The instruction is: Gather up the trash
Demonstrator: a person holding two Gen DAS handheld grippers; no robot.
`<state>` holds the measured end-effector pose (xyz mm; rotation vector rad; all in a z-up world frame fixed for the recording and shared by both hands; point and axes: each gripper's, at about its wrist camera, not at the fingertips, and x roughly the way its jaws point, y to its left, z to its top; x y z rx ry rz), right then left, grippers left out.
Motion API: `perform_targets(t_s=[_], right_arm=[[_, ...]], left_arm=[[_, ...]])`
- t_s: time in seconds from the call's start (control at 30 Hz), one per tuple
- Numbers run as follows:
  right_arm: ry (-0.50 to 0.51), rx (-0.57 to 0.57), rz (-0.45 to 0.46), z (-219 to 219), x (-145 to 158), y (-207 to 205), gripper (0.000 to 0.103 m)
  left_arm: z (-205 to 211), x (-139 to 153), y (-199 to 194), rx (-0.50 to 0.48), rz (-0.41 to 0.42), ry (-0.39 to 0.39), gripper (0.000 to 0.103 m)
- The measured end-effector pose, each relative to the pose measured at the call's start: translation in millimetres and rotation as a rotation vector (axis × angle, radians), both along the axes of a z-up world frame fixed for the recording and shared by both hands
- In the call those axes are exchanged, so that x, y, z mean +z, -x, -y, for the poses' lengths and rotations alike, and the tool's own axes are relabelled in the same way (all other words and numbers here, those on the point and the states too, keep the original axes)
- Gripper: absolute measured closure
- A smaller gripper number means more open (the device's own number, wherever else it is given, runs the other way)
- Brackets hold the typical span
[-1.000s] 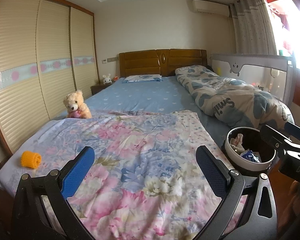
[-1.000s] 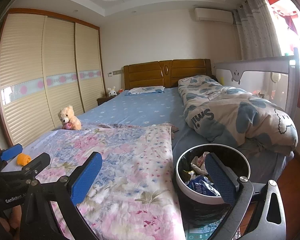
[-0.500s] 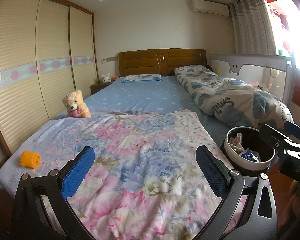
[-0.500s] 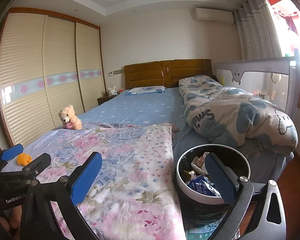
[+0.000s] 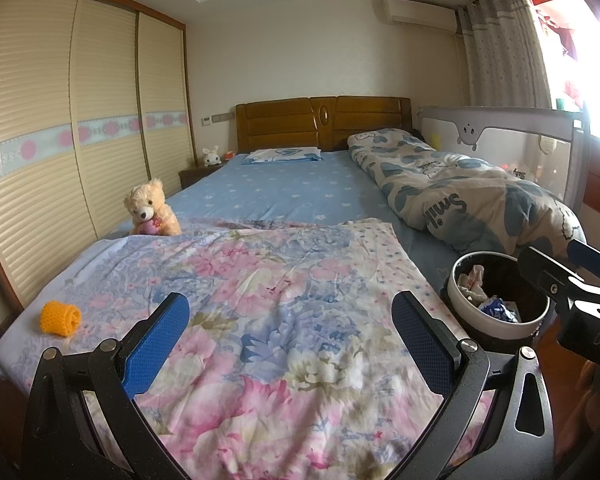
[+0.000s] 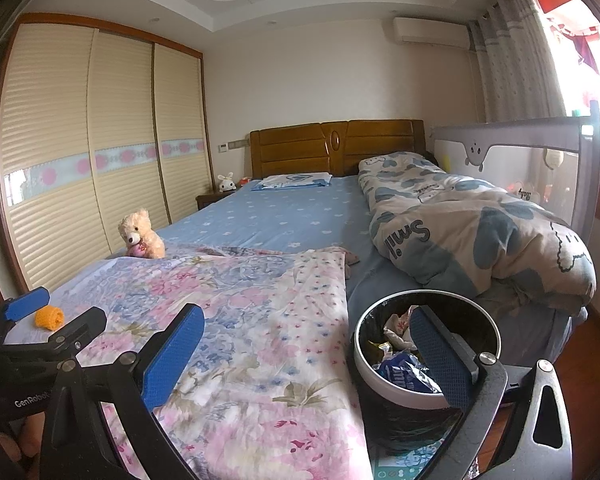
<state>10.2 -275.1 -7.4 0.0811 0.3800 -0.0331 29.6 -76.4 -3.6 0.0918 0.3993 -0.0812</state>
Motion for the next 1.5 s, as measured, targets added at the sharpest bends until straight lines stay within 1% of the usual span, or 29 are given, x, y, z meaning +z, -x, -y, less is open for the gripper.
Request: perform_targets(t_s=[1.5], right_arm=[[0.002, 0.000, -0.002, -2.8, 0.0, -0.4, 0.000]], left_arm=[[2.8, -2.2, 0.6, -0.007, -0.007, 0.003, 0.000]])
